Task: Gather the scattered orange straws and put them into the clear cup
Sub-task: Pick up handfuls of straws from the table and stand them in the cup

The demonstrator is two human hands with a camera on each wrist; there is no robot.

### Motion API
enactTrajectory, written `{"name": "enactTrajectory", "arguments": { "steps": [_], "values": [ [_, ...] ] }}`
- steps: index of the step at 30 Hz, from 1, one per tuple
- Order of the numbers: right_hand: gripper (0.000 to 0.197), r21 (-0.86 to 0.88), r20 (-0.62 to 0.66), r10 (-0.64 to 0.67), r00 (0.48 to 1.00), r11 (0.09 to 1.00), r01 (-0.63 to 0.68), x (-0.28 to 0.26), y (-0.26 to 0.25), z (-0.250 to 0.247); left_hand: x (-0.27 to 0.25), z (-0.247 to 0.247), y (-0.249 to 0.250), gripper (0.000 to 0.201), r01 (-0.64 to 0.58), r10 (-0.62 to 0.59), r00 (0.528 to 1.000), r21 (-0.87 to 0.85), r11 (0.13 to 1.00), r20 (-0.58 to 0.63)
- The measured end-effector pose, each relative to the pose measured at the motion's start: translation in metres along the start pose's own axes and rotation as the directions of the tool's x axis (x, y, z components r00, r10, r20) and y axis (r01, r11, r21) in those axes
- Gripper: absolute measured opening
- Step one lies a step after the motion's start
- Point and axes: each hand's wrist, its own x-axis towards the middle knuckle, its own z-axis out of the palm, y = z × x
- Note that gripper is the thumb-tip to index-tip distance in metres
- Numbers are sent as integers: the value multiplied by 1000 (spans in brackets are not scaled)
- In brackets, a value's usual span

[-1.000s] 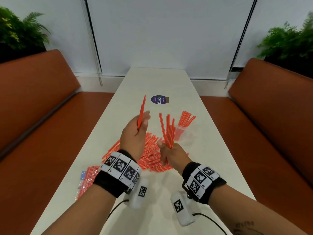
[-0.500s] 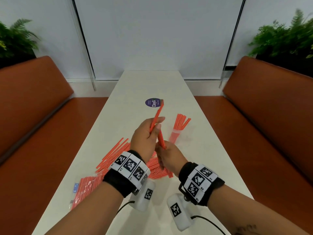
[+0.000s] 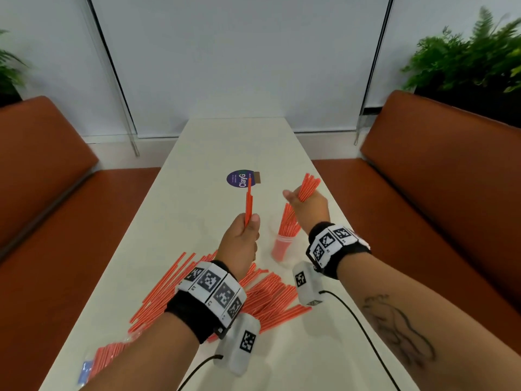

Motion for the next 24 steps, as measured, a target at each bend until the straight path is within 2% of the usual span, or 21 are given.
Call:
{"name": "enactTrajectory", "arguments": {
  "steps": [2,4,6,8,11,13,15,17,20,22,24],
  "values": [
    [28,-175,84,94,992,981,-79,2,7,8,6,1,-1,24,6,-6,1000,-1,1000,3],
    [31,-253,96,102,990,965,-75,1,8,8,12,2,-1,24,-6,6,1000,-18,1000,9],
    [43,-181,48,58,997,982,-49,-3,6,3,18,7,0,23,-34,34,999,-34,999,3],
    [53,-119,-57,-5,998,993,-2,-7,4,-6,24,16,4,23,-69,68,998,-78,995,-14],
    [44,-43,-188,-56,981,998,49,-13,3,-22,39,35,15,20,-148,142,989,-171,974,-51],
    [37,-3,-205,-34,978,999,34,-16,10,-29,53,48,20,22,-184,176,982,-138,973,-68],
    [29,12,-183,1,983,1000,1,-18,21,-33,70,61,14,24,-160,157,986,-55,986,-53],
    [25,-11,-122,37,992,999,-39,-21,33,-33,86,71,-4,30,-114,125,990,153,982,-64],
    [21,-61,-26,88,996,994,-89,-26,49,-30,101,77,-31,41,-58,121,989,523,850,-87],
    [18,-73,10,111,994,991,-110,-27,56,-27,103,77,-39,43,-26,78,996,656,755,-50],
    [19,-67,29,132,991,989,-130,-27,59,-25,99,75,-38,39,-20,37,999,709,705,-8]
  ]
}}
